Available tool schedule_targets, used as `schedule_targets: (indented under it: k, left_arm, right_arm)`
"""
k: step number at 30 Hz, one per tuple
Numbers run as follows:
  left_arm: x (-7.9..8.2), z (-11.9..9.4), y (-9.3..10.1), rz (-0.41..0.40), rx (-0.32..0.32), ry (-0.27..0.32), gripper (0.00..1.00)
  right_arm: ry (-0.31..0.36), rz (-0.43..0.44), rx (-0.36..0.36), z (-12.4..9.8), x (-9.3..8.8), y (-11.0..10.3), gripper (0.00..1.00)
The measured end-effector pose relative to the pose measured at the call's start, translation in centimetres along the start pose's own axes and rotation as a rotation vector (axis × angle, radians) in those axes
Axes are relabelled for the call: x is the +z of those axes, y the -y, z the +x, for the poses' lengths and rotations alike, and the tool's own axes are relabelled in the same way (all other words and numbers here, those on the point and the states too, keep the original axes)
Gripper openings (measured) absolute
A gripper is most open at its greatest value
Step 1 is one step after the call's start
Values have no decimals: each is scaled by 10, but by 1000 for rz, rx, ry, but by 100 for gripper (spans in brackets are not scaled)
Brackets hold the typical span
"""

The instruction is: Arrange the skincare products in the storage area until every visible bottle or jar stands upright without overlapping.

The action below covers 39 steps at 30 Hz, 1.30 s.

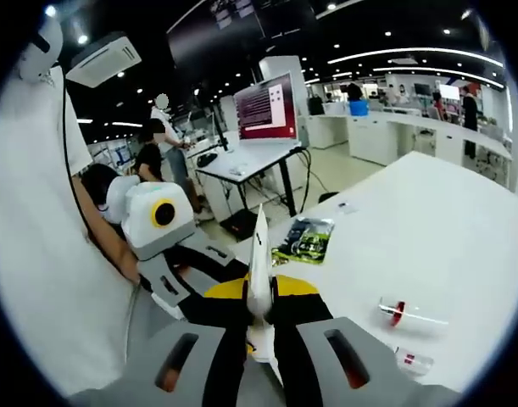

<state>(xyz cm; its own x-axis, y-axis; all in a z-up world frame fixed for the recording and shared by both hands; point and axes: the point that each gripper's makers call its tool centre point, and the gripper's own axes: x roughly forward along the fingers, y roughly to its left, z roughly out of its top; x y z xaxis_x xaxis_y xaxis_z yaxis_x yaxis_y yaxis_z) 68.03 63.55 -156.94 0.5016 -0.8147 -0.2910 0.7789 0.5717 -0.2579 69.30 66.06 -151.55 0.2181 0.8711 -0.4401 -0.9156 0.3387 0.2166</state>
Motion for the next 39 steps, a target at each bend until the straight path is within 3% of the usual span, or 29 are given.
schedule_targets:
  k: [8,15,25,30,39]
  left_arm:
    - [-6,3,19,12,-95,-30,29]
    - [-7,1,40,94,-178,-25,25]
    - [-21,-7,45,116,-198,-106,19]
    - [-31,-8,45,143,-183,-155,15]
    - [-37,-8,45,180,-169,-193,12]
  right_arm:
    - [-67,-152,178,-12,-6,-22,7]
    - [-88,-226,300,-21,-8,-42,8]
    - [-105,-226,351,-17,-20,-54,9]
    - [-188,-239,354,-16,-33,-56,11]
    - [-296,-160,310,-17,-41,-54,17]
